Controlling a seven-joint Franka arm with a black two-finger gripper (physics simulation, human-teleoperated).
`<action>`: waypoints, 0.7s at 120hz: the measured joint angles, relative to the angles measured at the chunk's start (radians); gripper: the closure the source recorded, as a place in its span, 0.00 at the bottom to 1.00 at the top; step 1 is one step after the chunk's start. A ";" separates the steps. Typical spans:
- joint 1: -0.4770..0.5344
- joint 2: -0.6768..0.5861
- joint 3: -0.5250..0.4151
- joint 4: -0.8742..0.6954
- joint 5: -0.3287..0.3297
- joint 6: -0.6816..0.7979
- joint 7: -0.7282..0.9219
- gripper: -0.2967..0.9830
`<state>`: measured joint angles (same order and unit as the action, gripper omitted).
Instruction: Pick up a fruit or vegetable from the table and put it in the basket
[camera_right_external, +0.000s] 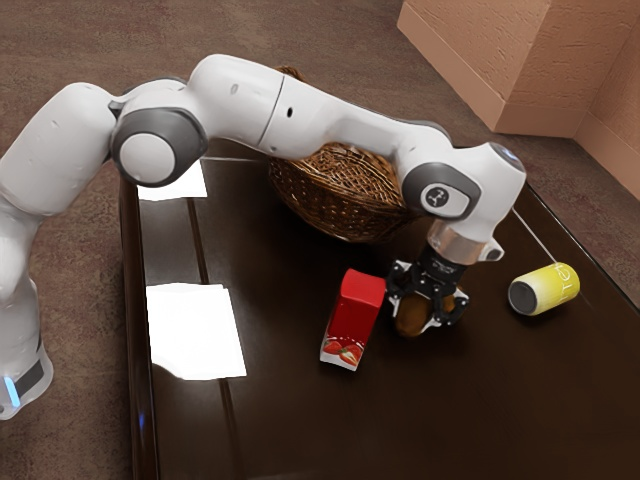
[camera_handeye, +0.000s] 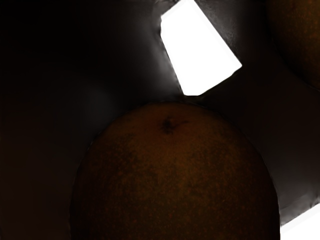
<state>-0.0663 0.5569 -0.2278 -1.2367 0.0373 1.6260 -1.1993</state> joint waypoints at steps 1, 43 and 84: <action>0.000 0.000 -0.002 0.001 0.000 0.000 0.001 0.57; -0.001 -0.039 -0.042 0.076 0.006 -0.023 0.017 0.57; -0.002 -0.109 -0.130 0.322 0.037 -0.204 0.026 0.57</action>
<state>-0.0682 0.4477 -0.3573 -0.9144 0.0739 1.4219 -1.1736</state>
